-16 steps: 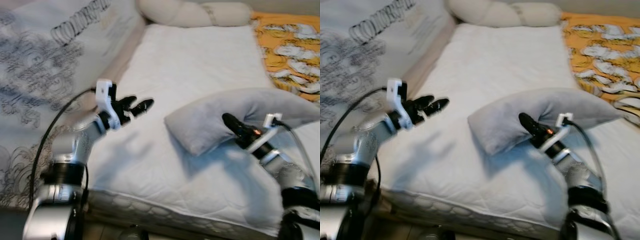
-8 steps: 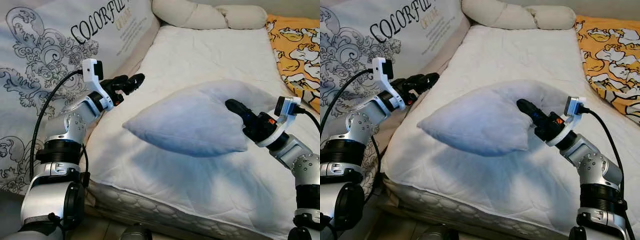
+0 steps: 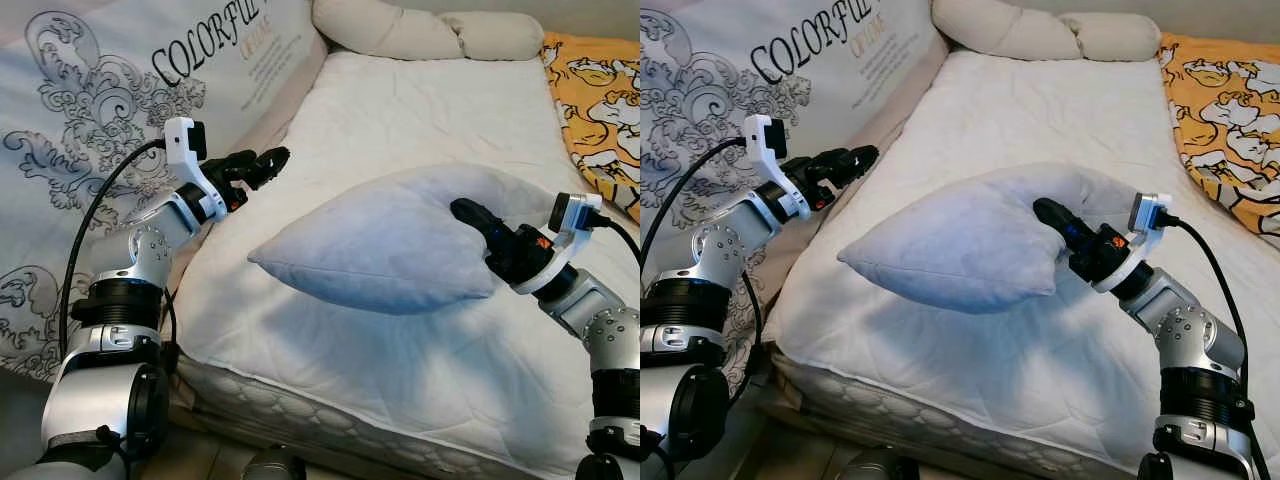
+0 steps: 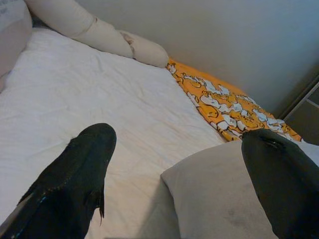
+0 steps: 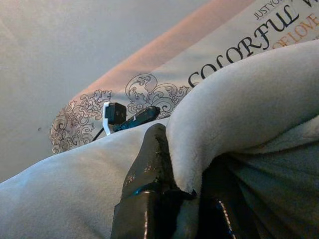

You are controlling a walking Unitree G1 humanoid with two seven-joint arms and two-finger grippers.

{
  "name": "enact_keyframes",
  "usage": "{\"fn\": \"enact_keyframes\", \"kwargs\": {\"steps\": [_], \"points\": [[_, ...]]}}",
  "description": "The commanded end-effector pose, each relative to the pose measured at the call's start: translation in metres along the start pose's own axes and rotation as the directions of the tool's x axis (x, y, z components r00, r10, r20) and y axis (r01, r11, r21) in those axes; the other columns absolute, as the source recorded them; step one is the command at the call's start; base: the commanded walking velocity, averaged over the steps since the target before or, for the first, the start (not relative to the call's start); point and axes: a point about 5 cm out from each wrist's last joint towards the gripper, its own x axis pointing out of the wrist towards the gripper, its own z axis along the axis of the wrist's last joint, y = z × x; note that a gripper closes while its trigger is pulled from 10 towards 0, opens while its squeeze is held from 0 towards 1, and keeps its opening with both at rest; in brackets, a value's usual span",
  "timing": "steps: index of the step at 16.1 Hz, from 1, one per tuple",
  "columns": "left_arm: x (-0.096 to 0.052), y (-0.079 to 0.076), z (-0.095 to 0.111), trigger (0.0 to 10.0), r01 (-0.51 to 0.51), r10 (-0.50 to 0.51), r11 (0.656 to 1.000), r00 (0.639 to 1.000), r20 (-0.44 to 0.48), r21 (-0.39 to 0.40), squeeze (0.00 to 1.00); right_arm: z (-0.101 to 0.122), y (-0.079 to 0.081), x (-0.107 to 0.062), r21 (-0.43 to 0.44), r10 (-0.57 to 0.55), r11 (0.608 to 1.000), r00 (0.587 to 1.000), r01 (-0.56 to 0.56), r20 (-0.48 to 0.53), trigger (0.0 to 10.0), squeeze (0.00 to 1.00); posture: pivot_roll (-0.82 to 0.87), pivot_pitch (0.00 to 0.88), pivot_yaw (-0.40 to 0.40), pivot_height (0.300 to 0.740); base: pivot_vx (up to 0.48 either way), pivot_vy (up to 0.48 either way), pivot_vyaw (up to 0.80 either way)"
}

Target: Clean up the room

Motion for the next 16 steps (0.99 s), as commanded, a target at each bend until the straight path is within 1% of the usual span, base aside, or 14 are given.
{"fn": "enact_keyframes", "kwargs": {"steps": [1,3,4,5,6,7,10,11,12,13,14,15,16], "points": [[0.000,0.000,0.004,10.0,0.005,-0.005,1.000,1.000,0.012,0.002,1.00,0.008,0.007,0.004,-0.035,0.052,0.998,0.999,-0.051,0.016,0.0,0.00,0.02,0.000,0.081,0.740,0.000,0.000,0.00],[0.000,0.000,0.004,10.0,0.005,-0.005,1.000,1.000,0.012,0.002,1.00,0.008,0.007,0.004,-0.035,0.052,0.998,0.999,-0.051,0.016,0.0,0.00,0.02,0.000,0.081,0.740,0.000,0.000,0.00],[0.001,0.009,0.001,10.0,-0.034,0.035,0.999,0.999,0.017,-0.038,1.00,0.015,0.017,0.004,-0.040,0.105,0.994,0.994,-0.104,0.013,0.0,0.00,0.01,0.000,0.084,0.740,0.000,0.000,0.00],[0.002,0.003,-0.033,10.0,0.002,-0.003,1.000,0.996,-0.089,-0.007,1.00,-0.016,-0.004,-0.015,-0.058,-0.124,0.991,0.986,0.118,-0.116,0.0,0.00,-0.01,0.000,0.090,0.740,0.000,0.000,0.00],[0.000,-0.011,-0.076,10.0,0.082,-0.074,0.996,0.973,-0.221,0.025,1.00,-0.057,-0.023,-0.044,-0.141,-0.366,0.930,0.884,0.339,-0.292,0.0,0.00,-0.01,0.000,0.089,0.740,0.000,0.000,0.00],[-0.001,-0.017,-0.084,10.0,0.109,-0.099,0.994,0.964,-0.247,0.027,1.00,-0.066,-0.026,-0.048,-0.164,-0.397,0.917,0.857,0.363,-0.329,0.0,0.00,-0.01,0.000,0.089,0.740,0.000,0.000,0.00],[-0.002,-0.016,-0.086,10.0,0.109,-0.100,0.994,0.963,-0.251,0.022,1.00,-0.067,-0.025,-0.043,-0.161,-0.373,0.928,0.865,0.338,-0.335,0.0,0.00,-0.01,0.000,0.088,0.740,0.000,0.000,0.00],[-0.003,-0.016,-0.088,10.0,0.109,-0.099,0.994,0.964,-0.248,0.029,1.00,-0.073,-0.029,-0.052,-0.199,-0.427,0.904,0.833,0.379,-0.352,0.0,0.00,-0.01,0.000,0.090,0.740,0.000,0.000,0.00],[-0.003,-0.016,-0.089,10.0,0.109,-0.098,0.994,0.964,-0.247,0.030,1.00,-0.074,-0.031,-0.055,-0.214,-0.450,0.893,0.820,0.397,-0.355,0.0,0.00,-0.01,0.000,0.090,0.740,0.000,0.000,0.00],[-0.003,-0.016,-0.092,10.0,0.107,-0.094,0.994,0.964,-0.249,0.037,1.00,-0.078,-0.037,-0.064,-0.265,-0.525,0.850,0.772,0.455,-0.358,2.8,0.00,-0.01,0.000,0.090,0.740,0.000,0.000,0.00],[-0.003,-0.016,-0.098,10.0,0.091,-0.079,0.995,0.964,-0.255,0.036,1.00,-0.083,-0.046,-0.080,-0.339,-0.639,0.769,0.673,0.542,-0.372,10.0,0.00,-0.02,0.000,0.090,0.740,0.000,0.000,0.00],[-0.002,-0.015,-0.104,10.0,0.067,-0.057,0.997,0.962,-0.265,0.030,1.00,-0.087,-0.051,-0.094,-0.372,-0.701,0.713,0.602,0.594,-0.382,10.0,1.00,-0.02,0.000,0.092,0.740,0.000,0.000,0.00],[-0.001,-0.014,-0.107,10.0,0.044,-0.035,0.999,0.962,-0.270,0.025,1.00,-0.087,-0.052,-0.101,-0.386,-0.735,0.678,0.564,0.625,-0.377,10.0,1.00,-0.03,0.000,0.096,0.740,0.000,0.000,0.00]]}}
